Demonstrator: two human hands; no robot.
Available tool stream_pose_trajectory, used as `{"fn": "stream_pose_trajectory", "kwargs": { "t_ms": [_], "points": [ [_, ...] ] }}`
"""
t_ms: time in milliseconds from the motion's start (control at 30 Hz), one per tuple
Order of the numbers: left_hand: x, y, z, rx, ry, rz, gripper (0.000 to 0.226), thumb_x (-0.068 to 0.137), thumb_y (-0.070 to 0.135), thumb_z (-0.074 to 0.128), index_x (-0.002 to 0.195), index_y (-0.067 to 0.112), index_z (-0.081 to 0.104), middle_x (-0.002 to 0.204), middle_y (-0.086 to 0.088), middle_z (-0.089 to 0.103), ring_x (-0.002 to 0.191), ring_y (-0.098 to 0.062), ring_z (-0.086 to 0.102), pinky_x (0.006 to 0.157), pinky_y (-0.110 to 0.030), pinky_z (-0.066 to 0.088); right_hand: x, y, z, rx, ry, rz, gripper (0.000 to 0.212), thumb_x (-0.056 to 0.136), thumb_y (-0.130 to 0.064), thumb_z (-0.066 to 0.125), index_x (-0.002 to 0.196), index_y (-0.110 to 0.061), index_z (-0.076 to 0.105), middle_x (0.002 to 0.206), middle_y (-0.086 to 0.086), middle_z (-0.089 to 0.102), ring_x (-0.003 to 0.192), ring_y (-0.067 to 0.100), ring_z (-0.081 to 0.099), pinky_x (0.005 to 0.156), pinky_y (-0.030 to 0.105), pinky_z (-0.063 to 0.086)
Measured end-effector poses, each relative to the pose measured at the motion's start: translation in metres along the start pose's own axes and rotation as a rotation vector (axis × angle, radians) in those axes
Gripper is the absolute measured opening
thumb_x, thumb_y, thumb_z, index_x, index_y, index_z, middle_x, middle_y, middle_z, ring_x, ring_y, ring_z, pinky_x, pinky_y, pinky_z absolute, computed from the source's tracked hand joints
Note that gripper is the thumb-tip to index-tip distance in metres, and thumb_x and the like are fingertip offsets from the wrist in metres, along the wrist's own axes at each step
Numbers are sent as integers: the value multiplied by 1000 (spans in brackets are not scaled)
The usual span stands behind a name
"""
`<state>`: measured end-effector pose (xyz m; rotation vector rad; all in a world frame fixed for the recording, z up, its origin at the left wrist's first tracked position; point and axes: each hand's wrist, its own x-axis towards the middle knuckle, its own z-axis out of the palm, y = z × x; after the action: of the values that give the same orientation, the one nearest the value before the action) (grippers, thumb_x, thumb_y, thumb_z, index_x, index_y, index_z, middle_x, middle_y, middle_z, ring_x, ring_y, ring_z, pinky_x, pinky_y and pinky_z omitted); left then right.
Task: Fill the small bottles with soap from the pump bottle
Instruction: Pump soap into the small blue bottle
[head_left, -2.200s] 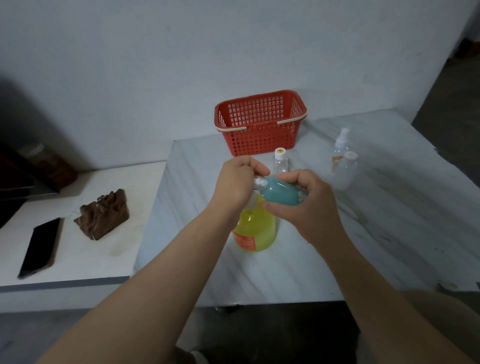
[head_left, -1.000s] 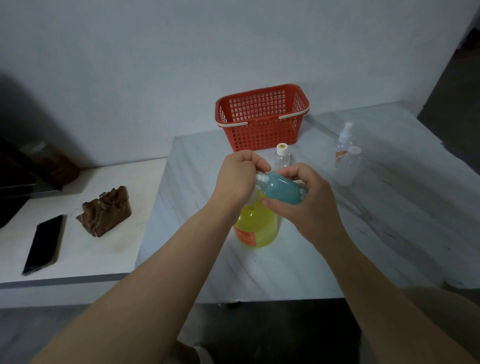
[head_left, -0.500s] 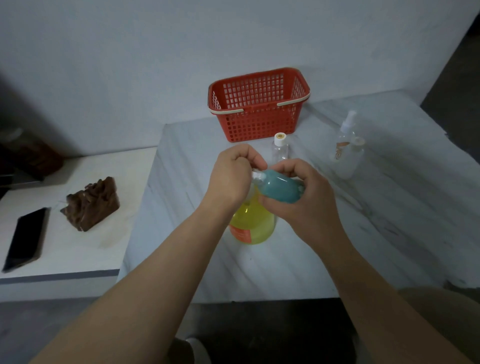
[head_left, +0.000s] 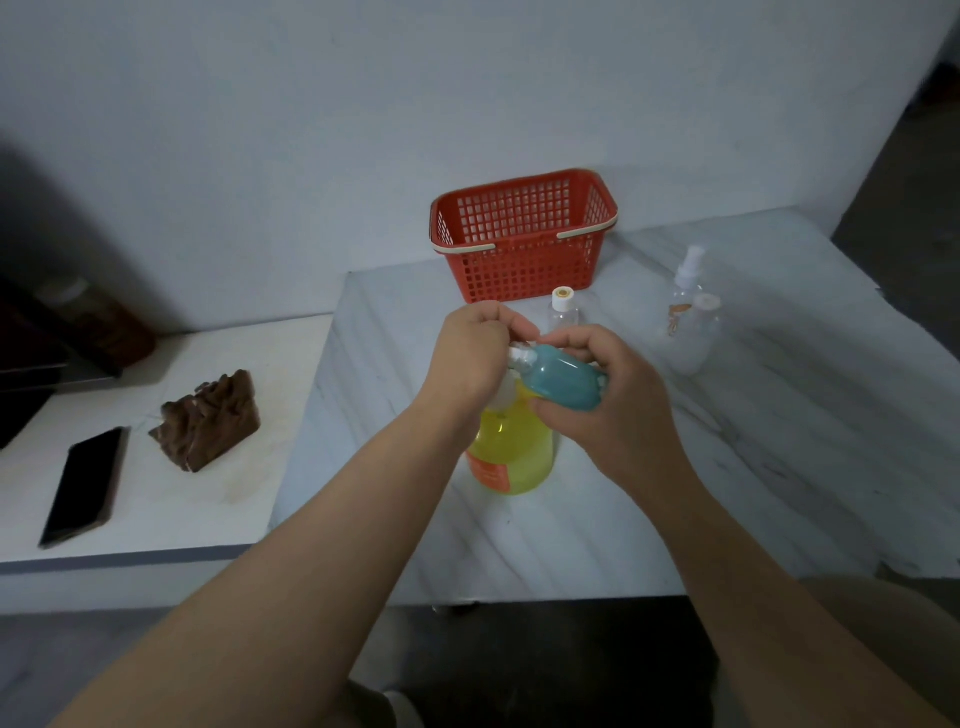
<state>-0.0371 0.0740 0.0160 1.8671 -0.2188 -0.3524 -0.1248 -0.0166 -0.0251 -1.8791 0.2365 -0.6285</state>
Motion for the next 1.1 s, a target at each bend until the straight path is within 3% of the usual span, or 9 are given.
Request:
{"fn": "stream_pose_trajectory", "kwargs": {
  "t_ms": [367, 733, 1100],
  "points": [
    [0, 0, 1, 10, -12, 23, 36, 77, -8, 31, 67, 11, 60, 68, -7, 57, 60, -17, 49, 51, -24, 37, 0, 0, 0, -51, 12, -24, 49, 62, -9, 82, 80, -44, 53, 75, -22, 62, 70, -7, 58, 58, 7, 42],
    [5, -13, 4, 9, 13, 53, 36, 74, -9, 31, 65, 10, 59, 69, -8, 59, 67, -19, 52, 57, -27, 40, 0, 5, 5, -48, 34, 5, 42, 62, -9, 81, 74, -41, 57, 72, -15, 65, 67, 2, 59, 56, 11, 42],
    [-1, -6, 4, 16, 37, 17, 33, 78, -4, 33, 67, 10, 60, 74, -10, 61, 72, -22, 53, 62, -31, 41, 0, 3, 0, -41, -8, -1, 42, 60, -13, 84, 84, -36, 60, 79, -15, 66, 71, 2, 59, 60, 9, 43]
  ]
}}
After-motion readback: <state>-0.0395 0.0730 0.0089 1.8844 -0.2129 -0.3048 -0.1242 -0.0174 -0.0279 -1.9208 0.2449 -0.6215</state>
